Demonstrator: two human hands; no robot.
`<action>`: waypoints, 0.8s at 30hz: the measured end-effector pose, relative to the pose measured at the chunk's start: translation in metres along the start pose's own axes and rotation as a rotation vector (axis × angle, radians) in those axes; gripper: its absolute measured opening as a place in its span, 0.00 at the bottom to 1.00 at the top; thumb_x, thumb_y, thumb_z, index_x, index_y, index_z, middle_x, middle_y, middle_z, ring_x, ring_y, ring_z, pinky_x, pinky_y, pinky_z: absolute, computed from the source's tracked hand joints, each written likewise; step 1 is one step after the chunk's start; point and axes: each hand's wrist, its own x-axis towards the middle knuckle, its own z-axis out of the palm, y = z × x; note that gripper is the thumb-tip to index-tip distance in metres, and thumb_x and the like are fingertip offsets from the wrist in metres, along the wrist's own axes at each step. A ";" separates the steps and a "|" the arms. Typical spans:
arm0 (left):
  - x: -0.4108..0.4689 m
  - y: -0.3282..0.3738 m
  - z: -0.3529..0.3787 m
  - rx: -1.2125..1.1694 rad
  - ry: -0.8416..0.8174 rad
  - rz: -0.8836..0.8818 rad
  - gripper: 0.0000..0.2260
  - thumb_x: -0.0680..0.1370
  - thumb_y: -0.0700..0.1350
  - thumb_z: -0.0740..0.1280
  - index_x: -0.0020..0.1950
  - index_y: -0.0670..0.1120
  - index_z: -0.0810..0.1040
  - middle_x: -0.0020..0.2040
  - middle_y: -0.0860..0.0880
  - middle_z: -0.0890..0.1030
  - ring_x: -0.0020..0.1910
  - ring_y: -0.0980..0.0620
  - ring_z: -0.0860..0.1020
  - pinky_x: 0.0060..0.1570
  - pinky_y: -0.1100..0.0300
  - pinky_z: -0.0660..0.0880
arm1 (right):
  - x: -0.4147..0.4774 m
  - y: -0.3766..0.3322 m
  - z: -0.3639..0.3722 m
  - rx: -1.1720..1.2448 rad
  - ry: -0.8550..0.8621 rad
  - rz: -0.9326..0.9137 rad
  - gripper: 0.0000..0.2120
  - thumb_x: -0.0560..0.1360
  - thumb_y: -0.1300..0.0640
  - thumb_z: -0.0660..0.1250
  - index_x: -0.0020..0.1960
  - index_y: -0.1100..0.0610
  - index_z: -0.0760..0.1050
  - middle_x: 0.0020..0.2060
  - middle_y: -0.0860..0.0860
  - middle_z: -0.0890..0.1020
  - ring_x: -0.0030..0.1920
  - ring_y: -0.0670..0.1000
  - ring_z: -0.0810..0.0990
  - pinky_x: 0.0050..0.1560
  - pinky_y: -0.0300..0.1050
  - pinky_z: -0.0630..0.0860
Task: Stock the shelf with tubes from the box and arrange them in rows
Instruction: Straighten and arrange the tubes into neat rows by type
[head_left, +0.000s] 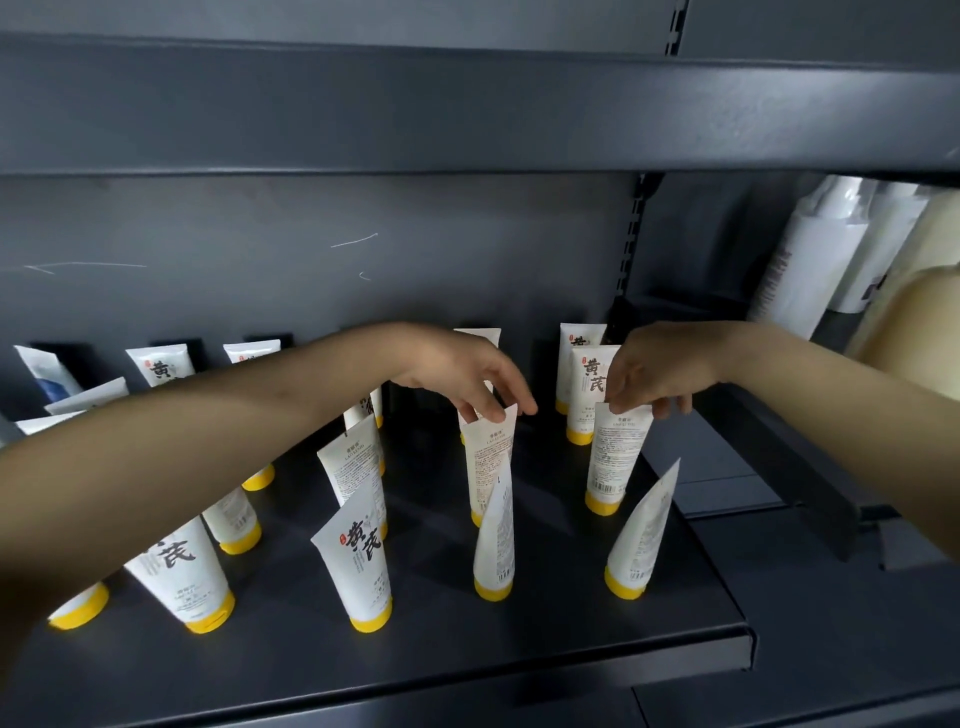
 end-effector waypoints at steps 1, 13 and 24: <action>0.000 0.000 -0.001 -0.022 -0.003 -0.010 0.14 0.77 0.35 0.66 0.61 0.46 0.78 0.56 0.49 0.78 0.52 0.54 0.78 0.43 0.67 0.77 | 0.000 0.001 0.001 0.008 0.014 0.004 0.12 0.75 0.51 0.66 0.54 0.57 0.79 0.37 0.51 0.81 0.35 0.49 0.82 0.36 0.38 0.78; 0.004 -0.014 0.004 -0.398 0.192 -0.221 0.06 0.74 0.36 0.70 0.49 0.38 0.78 0.52 0.42 0.81 0.50 0.49 0.82 0.50 0.63 0.79 | 0.001 0.007 0.006 -0.072 0.142 -0.068 0.04 0.71 0.52 0.72 0.41 0.50 0.78 0.43 0.44 0.79 0.47 0.46 0.78 0.43 0.37 0.73; -0.006 -0.021 -0.002 -0.370 0.206 -0.238 0.15 0.72 0.40 0.73 0.57 0.36 0.78 0.55 0.42 0.82 0.52 0.50 0.81 0.47 0.63 0.80 | 0.016 0.027 0.011 0.129 0.184 -0.011 0.24 0.68 0.65 0.72 0.60 0.50 0.71 0.50 0.49 0.80 0.50 0.49 0.80 0.52 0.48 0.79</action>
